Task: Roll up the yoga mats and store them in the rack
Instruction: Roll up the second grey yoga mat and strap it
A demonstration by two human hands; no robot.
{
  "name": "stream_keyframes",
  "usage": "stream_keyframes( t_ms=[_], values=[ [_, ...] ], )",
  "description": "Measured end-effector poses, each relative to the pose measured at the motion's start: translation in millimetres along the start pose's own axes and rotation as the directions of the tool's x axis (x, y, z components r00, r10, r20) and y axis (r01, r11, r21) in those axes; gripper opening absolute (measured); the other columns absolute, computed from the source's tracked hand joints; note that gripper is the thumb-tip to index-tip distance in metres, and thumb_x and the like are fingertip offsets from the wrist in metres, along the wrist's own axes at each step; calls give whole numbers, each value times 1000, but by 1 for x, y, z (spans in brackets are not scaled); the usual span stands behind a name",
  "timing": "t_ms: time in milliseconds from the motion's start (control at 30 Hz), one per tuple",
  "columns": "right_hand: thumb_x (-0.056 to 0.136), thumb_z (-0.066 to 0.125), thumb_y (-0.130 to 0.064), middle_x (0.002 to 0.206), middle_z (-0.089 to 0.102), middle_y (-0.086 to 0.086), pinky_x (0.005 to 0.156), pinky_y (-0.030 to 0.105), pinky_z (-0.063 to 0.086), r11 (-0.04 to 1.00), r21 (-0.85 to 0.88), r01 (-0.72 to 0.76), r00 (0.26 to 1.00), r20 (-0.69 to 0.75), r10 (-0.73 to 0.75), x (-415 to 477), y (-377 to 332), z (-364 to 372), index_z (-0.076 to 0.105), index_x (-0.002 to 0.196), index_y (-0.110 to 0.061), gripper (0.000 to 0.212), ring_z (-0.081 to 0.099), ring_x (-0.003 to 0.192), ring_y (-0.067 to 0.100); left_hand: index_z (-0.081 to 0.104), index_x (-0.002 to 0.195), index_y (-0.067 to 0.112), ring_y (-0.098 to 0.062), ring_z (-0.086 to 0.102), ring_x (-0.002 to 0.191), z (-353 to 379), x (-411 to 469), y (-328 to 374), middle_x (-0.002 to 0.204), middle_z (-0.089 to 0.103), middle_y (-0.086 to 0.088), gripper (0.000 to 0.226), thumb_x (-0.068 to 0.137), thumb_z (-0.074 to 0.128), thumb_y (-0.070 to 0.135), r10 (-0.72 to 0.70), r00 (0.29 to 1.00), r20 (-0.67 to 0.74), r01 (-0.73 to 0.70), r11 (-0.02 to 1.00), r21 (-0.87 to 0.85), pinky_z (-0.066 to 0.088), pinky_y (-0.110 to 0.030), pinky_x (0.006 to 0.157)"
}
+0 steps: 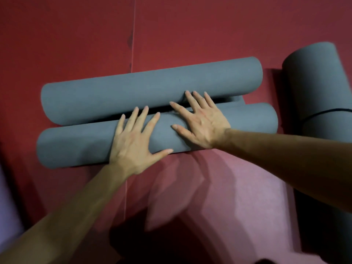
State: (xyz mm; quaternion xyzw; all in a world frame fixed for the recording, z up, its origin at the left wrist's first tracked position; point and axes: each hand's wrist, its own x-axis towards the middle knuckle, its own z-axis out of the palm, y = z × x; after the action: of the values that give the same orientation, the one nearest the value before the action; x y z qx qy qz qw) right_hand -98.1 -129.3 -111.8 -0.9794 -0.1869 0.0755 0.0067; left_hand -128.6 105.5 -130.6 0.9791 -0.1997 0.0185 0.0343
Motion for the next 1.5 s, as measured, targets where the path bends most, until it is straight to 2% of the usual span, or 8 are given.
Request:
stream_keyframes(
  t_ms=[267,433,767,933,1033,1233,1400,1500],
  values=[
    [96,28,-71,168,16,27,128,54,6,998,-19,67,997,-34,-68,-17,-1,10,15,165,-28,82,13,157,41,34,157,26,-23,30,152,0,30,-11,162,38,-5,108,72,48,92,68,995,-75,-69,998,-10,20,-51,124],
    [95,35,-69,167,17,28,128,56,8,996,-37,84,996,-28,-85,-20,-1,14,14,165,-26,85,15,156,41,27,160,29,-24,39,146,5,24,-3,159,41,-2,123,59,64,90,81,997,-17,-80,995,62,25,-51,122],
    [93,32,-65,167,14,29,127,58,12,992,-20,124,991,-47,-125,-66,-25,9,17,165,-17,87,12,157,41,53,145,14,-30,60,123,1,9,1,138,62,-9,113,55,80,78,168,977,-131,-170,985,-9,38,-43,113],
    [96,38,-68,167,18,28,124,62,18,990,-37,134,990,-42,-136,-89,-30,21,17,165,-22,86,18,155,44,56,144,16,-27,63,120,0,-22,12,135,64,-6,111,57,75,82,199,977,-75,-201,980,-15,35,-38,109],
    [98,28,-72,166,19,28,123,63,18,992,-27,127,992,9,-126,-84,-31,23,14,165,-28,82,20,154,46,53,146,19,-24,61,124,0,-26,14,138,63,-3,109,61,61,87,180,984,-19,-180,983,-35,34,-36,110],
    [89,0,-76,171,3,21,127,56,6,999,10,44,996,84,-44,-40,-13,-6,10,164,-41,83,3,158,40,38,157,22,-27,30,152,-1,-35,18,163,36,-9,105,76,54,87,208,978,-14,-207,978,27,29,-50,121],
    [96,12,-73,170,4,25,128,55,6,998,30,58,998,-13,-58,-41,-16,-5,12,165,-34,79,3,158,42,27,161,31,-30,18,156,-7,-5,15,167,25,-12,78,95,26,73,126,992,-25,-125,992,37,19,-53,124],
    [99,19,-71,169,8,26,127,58,8,995,12,94,994,-51,-93,-54,-23,7,14,166,-27,80,5,158,42,30,159,31,-29,20,156,-8,21,5,166,27,-12,73,97,27,67,88,996,-26,-88,996,-2,18,-52,125]
  ],
)
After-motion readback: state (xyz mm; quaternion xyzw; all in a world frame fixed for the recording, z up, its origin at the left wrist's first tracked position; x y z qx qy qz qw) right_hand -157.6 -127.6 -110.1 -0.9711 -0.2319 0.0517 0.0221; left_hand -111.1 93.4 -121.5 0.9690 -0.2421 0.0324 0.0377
